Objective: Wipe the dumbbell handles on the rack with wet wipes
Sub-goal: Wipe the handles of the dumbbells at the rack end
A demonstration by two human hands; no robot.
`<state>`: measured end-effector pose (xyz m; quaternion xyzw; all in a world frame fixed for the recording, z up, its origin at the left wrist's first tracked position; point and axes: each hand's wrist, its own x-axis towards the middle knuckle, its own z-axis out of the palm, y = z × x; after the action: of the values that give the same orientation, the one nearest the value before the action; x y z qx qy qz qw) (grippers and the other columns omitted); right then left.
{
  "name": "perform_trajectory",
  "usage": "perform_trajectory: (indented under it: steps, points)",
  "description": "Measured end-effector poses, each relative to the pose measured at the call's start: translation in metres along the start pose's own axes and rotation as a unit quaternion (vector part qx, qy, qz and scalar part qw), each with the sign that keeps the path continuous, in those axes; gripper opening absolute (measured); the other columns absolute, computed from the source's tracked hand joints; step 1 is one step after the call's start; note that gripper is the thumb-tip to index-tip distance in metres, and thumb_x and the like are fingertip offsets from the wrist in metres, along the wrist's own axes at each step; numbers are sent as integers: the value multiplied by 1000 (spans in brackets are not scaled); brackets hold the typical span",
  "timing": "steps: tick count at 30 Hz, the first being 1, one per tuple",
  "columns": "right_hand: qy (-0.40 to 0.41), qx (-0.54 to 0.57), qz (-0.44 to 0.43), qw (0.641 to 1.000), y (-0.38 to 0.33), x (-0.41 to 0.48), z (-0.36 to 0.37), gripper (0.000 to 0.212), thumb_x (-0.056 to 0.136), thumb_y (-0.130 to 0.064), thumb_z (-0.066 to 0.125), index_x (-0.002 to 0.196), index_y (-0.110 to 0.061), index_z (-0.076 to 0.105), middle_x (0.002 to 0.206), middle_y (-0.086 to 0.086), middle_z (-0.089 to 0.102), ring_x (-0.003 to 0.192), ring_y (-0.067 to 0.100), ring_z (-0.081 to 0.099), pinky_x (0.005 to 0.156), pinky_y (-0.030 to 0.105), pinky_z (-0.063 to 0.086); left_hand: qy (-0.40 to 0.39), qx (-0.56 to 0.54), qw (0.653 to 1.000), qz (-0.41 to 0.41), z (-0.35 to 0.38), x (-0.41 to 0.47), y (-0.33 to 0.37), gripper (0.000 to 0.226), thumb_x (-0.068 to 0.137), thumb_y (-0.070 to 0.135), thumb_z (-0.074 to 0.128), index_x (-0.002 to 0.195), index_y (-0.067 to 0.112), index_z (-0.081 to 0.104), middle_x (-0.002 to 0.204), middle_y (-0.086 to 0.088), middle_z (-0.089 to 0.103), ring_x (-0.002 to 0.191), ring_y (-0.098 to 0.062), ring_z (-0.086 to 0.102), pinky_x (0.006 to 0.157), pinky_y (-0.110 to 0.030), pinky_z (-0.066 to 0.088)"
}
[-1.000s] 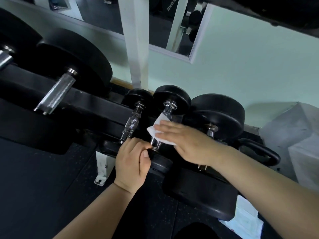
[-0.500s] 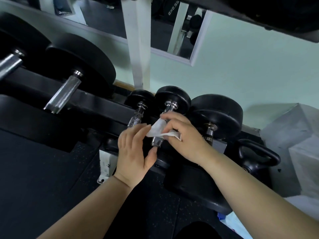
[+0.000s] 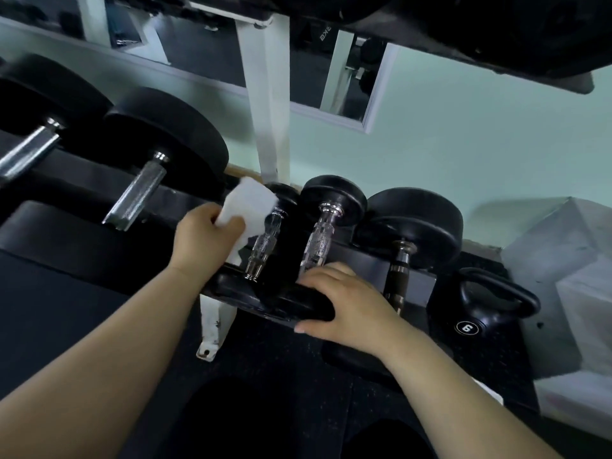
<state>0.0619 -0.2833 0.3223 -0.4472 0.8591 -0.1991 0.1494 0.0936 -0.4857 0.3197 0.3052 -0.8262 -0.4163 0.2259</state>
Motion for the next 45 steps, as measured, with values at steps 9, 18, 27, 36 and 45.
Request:
perform_trajectory:
  steps: [9, 18, 27, 36, 45]
  points:
    - [8, -38, -14, 999, -3, 5, 2, 54, 78, -38, 66, 127, -25, 49, 127, -13, 49, 117, 8, 42, 94, 21, 34, -251, -47, 966, -26, 50, 14, 13, 18, 83, 0, 58, 95, 12, 60, 72, 0, 52, 71, -15, 48, 53, -16, 35]
    - [-7, -27, 18, 999, -5, 6, -1, 54, 77, -41, 67, 126, -27, 49, 129, -18, 46, 118, 3, 40, 97, 22, 36, -309, -179, 931, -67, 60, 20, 18, 19, 81, -6, 61, 94, 7, 67, 75, 2, 62, 68, -5, 57, 56, -7, 46]
    - [-16, -28, 28, 999, -5, 8, 0, 54, 76, -43, 67, 125, -27, 49, 128, -19, 46, 118, 2, 40, 96, 24, 37, -223, -176, 958, -26, 66, 26, 29, 27, 83, -9, 50, 93, 12, 65, 67, 7, 56, 55, 1, 52, 52, -4, 40]
    - [-27, -32, 31, 999, -6, 8, -1, 53, 76, -44, 66, 124, -29, 49, 127, -21, 44, 115, -1, 38, 89, 16, 32, -328, -117, 933, -96, 65, 7, 0, 22, 87, 5, 57, 70, 19, 57, 69, 1, 59, 68, -12, 54, 65, -21, 45]
    - [-23, -33, 27, 999, -6, 7, -1, 53, 77, -44, 65, 125, -29, 48, 128, -20, 45, 116, 0, 40, 90, 16, 31, -320, -134, 932, -105, 68, 4, -1, 21, 89, 15, 59, 68, 16, 53, 65, 0, 56, 63, -12, 51, 58, -22, 40]
